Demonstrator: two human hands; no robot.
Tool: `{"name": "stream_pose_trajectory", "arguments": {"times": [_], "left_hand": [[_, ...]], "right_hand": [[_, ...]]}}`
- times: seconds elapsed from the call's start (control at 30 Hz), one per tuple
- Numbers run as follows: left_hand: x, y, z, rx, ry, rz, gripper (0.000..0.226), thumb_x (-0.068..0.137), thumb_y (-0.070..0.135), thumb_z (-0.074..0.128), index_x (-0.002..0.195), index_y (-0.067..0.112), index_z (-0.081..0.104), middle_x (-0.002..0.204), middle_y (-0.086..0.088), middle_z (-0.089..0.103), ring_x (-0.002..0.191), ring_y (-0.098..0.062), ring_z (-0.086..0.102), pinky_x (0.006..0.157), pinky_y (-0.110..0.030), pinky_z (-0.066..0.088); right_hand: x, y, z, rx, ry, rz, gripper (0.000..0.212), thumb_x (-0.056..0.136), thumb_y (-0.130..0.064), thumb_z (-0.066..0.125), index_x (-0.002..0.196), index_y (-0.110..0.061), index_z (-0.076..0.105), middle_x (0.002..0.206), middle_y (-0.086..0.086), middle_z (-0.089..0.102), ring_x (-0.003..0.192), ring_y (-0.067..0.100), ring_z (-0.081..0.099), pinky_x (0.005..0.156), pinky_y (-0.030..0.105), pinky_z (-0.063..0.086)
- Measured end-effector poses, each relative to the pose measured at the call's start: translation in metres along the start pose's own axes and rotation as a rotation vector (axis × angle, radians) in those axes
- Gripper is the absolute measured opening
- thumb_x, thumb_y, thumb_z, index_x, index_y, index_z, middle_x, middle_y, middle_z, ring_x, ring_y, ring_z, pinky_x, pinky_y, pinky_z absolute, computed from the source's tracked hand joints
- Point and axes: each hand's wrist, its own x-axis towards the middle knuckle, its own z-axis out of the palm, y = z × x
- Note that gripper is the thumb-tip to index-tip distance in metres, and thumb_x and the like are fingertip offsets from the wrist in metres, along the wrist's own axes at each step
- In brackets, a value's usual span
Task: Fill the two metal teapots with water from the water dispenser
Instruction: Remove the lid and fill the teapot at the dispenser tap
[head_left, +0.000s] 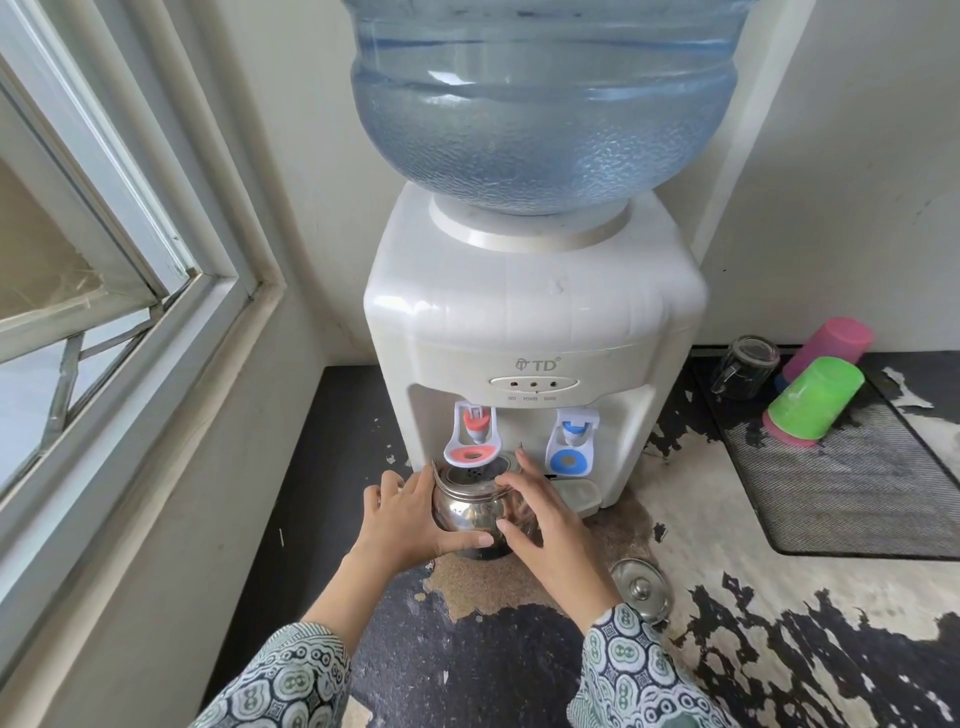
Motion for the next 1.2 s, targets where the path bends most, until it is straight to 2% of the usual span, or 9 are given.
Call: {"name": "stream_pose_trajectory", "arguments": {"times": [0.17, 0.27, 0.33, 0.4, 0.53, 0.63, 0.77, 0.97, 1.2], "left_hand": [[0.0, 0.0, 0.001, 0.013, 0.007, 0.004, 0.128, 0.034, 0.102, 0.019, 0.139, 0.029, 0.022, 0.143, 0.004, 0.043, 0.125, -0.027, 0.033, 0.109, -0.05, 0.019], [-0.001, 0.001, 0.0, 0.004, 0.021, 0.009, 0.13, 0.03, 0.103, 0.017, 0.137, 0.028, 0.025, 0.14, 0.005, 0.045, 0.12, -0.026, 0.034, 0.104, -0.046, 0.022], [-0.001, 0.001, -0.001, -0.004, 0.017, 0.004, 0.13, 0.03, 0.103, 0.019, 0.136, 0.027, 0.027, 0.139, 0.004, 0.046, 0.12, -0.026, 0.034, 0.103, -0.045, 0.022], [-0.001, 0.001, -0.001, -0.007, 0.01, 0.0, 0.129, 0.031, 0.103, 0.022, 0.136, 0.027, 0.028, 0.138, 0.003, 0.047, 0.12, -0.027, 0.034, 0.103, -0.046, 0.022], [-0.002, 0.002, -0.003, -0.006, 0.008, 0.001, 0.127, 0.033, 0.102, 0.025, 0.135, 0.027, 0.028, 0.136, 0.003, 0.049, 0.118, -0.026, 0.035, 0.102, -0.045, 0.022], [-0.001, 0.002, -0.003, -0.021, 0.007, 0.003, 0.127, 0.031, 0.102, 0.024, 0.133, 0.028, 0.029, 0.134, 0.004, 0.05, 0.116, -0.026, 0.035, 0.101, -0.045, 0.023], [-0.001, 0.001, -0.002, -0.021, 0.009, 0.006, 0.125, 0.032, 0.102, 0.023, 0.133, 0.028, 0.03, 0.133, 0.003, 0.05, 0.116, -0.025, 0.035, 0.101, -0.045, 0.023], [-0.001, 0.0, -0.002, -0.026, 0.011, 0.014, 0.125, 0.033, 0.102, 0.023, 0.134, 0.029, 0.028, 0.135, 0.005, 0.049, 0.117, -0.024, 0.035, 0.102, -0.045, 0.022], [-0.002, 0.001, -0.003, -0.007, 0.002, 0.016, 0.126, 0.035, 0.101, 0.025, 0.139, 0.029, 0.025, 0.135, 0.005, 0.047, 0.116, -0.024, 0.035, 0.102, -0.043, 0.024]], "right_hand": [[0.0, -0.005, -0.003, 0.029, -0.002, 0.018, 0.035, 0.087, -0.025, 0.057, 0.12, -0.031, 0.048, 0.147, -0.024, 0.02, 0.116, -0.023, 0.026, 0.082, -0.008, 0.028], [0.007, -0.013, -0.009, 0.104, 0.006, 0.087, 0.023, 0.089, -0.03, 0.052, 0.111, -0.024, 0.056, 0.141, -0.014, 0.034, 0.102, -0.013, 0.044, 0.089, 0.009, 0.037], [0.015, -0.025, -0.014, 0.203, 0.082, 0.108, 0.019, 0.092, -0.03, 0.048, 0.103, -0.019, 0.06, 0.125, -0.008, 0.05, 0.102, -0.011, 0.049, 0.091, 0.015, 0.039], [0.021, -0.04, -0.019, 0.303, 0.161, 0.104, 0.02, 0.094, -0.031, 0.042, 0.092, -0.019, 0.059, 0.099, -0.004, 0.059, 0.093, 0.002, 0.056, 0.081, 0.01, 0.041], [0.031, -0.059, -0.029, 0.429, 0.151, 0.143, 0.032, 0.092, -0.041, 0.037, 0.07, -0.022, 0.051, 0.066, -0.002, 0.05, 0.064, 0.009, 0.053, 0.059, 0.008, 0.037], [0.035, -0.059, -0.034, 0.47, 0.103, 0.18, 0.032, 0.091, -0.036, 0.045, 0.074, -0.012, 0.058, 0.066, -0.006, 0.057, 0.055, -0.004, 0.05, 0.06, 0.008, 0.04], [0.035, -0.058, -0.033, 0.551, 0.051, 0.213, 0.034, 0.09, -0.033, 0.05, 0.081, -0.002, 0.059, 0.069, 0.003, 0.059, 0.048, -0.007, 0.048, 0.05, 0.007, 0.04], [0.033, -0.056, -0.031, 0.65, 0.05, 0.255, 0.027, 0.09, -0.031, 0.051, 0.069, -0.015, 0.054, 0.063, -0.004, 0.051, 0.051, -0.007, 0.046, 0.05, 0.004, 0.037], [0.03, -0.046, -0.022, 0.608, 0.024, 0.284, 0.013, 0.087, -0.021, 0.057, 0.079, -0.012, 0.062, 0.066, -0.007, 0.058, 0.061, -0.001, 0.054, 0.058, 0.009, 0.043]]}}
